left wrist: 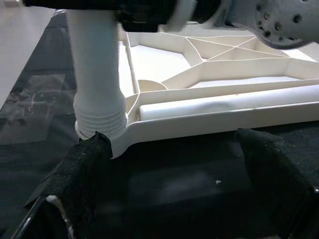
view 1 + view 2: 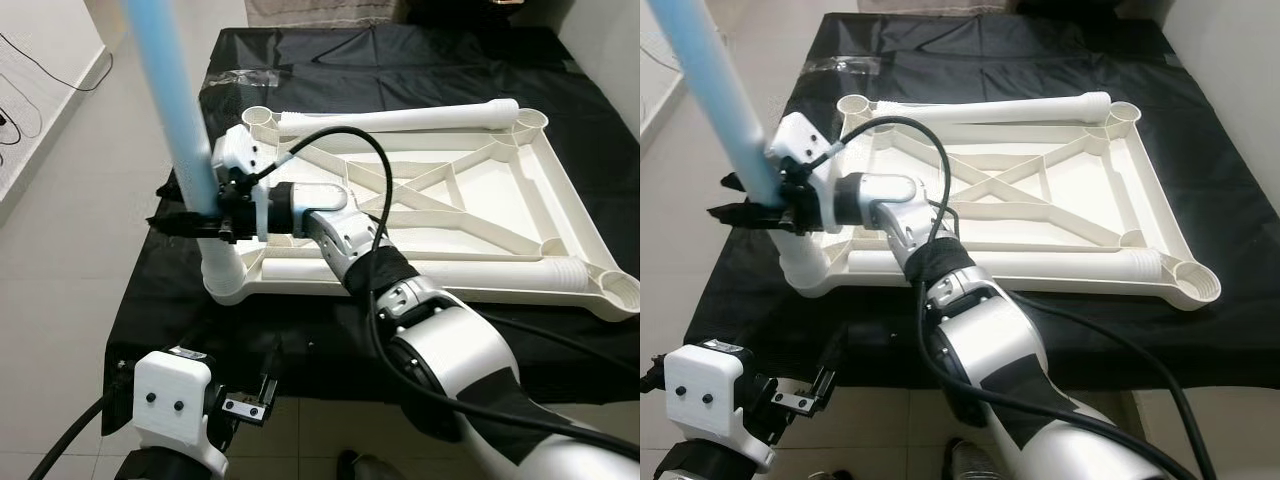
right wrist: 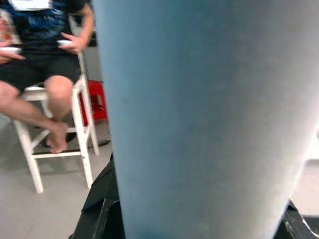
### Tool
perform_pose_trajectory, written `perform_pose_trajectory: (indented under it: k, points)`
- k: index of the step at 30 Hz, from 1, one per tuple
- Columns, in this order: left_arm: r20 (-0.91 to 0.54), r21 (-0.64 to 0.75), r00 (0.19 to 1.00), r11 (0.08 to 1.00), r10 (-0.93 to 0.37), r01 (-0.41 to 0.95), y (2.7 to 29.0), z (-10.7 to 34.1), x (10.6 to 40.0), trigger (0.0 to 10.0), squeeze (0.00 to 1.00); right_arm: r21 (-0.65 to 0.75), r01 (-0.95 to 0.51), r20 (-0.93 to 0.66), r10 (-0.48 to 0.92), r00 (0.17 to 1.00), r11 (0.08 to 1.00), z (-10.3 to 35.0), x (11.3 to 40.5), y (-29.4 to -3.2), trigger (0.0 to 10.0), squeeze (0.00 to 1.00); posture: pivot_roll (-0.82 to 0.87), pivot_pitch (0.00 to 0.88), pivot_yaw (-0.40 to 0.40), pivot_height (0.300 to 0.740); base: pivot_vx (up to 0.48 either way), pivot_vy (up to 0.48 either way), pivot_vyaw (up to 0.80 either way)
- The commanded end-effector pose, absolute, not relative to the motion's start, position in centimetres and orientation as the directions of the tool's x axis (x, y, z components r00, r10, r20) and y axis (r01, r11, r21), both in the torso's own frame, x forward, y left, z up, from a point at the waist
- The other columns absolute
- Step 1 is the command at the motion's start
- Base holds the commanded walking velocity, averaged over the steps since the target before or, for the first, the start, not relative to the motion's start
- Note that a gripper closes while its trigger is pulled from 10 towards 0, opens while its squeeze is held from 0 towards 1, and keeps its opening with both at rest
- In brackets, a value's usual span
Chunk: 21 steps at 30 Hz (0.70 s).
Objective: Building children table
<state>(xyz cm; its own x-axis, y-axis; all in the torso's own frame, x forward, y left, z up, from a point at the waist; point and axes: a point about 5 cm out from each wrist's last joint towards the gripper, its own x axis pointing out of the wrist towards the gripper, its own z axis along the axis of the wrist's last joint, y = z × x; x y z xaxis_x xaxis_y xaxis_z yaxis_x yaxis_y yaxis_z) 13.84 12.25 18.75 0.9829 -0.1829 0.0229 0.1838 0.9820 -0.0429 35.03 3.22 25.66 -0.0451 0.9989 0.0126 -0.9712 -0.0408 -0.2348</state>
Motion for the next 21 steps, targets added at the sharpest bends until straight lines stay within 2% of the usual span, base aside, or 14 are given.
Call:
perform_pose_trajectory:
  k: [1, 3, 12, 21]
  points:
    - [0.002, -0.044, 0.983, 0.982, -0.186, 0.186, 12.3, 18.6, 13.7, 10.0, 0.00, 0.005, -0.996, -0.170, 0.981, -0.090, -0.091, 18.6, 34.1, 2.3, 10.0, 0.00, 0.13, 0.305, -0.060, 0.740, 0.000, 0.000, 0.00]
    - [0.000, -0.041, 0.982, 0.982, -0.187, 0.187, 12.4, 18.6, 13.7, 10.0, 0.00, -0.014, -0.984, -0.203, 0.964, -0.171, -0.178, 18.3, 33.7, 2.1, 10.0, 0.00, 0.13, 0.305, -0.060, 0.740, 0.000, 0.000, 0.00]
    - [0.000, -0.042, 0.981, 0.980, -0.192, 0.192, 12.3, 18.6, 13.6, 10.0, 0.00, -0.051, -0.974, -0.283, 0.938, -0.197, -0.220, 18.1, 33.4, 2.5, 10.0, 0.00, 0.13, 0.295, -0.059, 0.740, 0.000, 0.000, 0.00]
    - [0.001, -0.040, 0.981, 0.980, -0.193, 0.193, 12.2, 18.5, 13.6, 10.0, 0.00, -0.056, -0.931, -0.356, 0.879, -0.319, -0.361, 18.1, 32.7, 2.6, 10.0, 0.00, 0.13, 0.290, -0.066, 0.740, 0.000, 0.000, 0.00]
